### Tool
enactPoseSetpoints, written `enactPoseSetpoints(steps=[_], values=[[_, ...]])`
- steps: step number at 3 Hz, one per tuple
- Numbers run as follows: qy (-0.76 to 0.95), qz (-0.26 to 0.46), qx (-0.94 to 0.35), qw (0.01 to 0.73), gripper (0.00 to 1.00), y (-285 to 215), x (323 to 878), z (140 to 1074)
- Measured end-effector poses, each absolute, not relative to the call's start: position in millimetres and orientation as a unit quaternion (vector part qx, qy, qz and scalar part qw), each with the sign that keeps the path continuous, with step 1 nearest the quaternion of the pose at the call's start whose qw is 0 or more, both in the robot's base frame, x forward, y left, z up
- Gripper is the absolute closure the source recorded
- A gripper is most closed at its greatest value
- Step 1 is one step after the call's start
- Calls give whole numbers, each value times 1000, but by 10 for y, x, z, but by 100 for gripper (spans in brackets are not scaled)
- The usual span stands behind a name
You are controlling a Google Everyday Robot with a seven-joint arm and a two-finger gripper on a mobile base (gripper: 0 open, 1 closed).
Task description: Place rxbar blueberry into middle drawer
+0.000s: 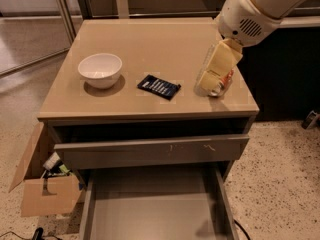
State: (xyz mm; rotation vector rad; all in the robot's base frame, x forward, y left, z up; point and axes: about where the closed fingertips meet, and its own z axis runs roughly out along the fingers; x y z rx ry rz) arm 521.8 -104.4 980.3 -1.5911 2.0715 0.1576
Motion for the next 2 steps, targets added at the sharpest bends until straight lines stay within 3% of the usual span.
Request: enactPoseSetpoints(steps=[2], values=[[794,93,-537,267,0,-904,5455,9560]])
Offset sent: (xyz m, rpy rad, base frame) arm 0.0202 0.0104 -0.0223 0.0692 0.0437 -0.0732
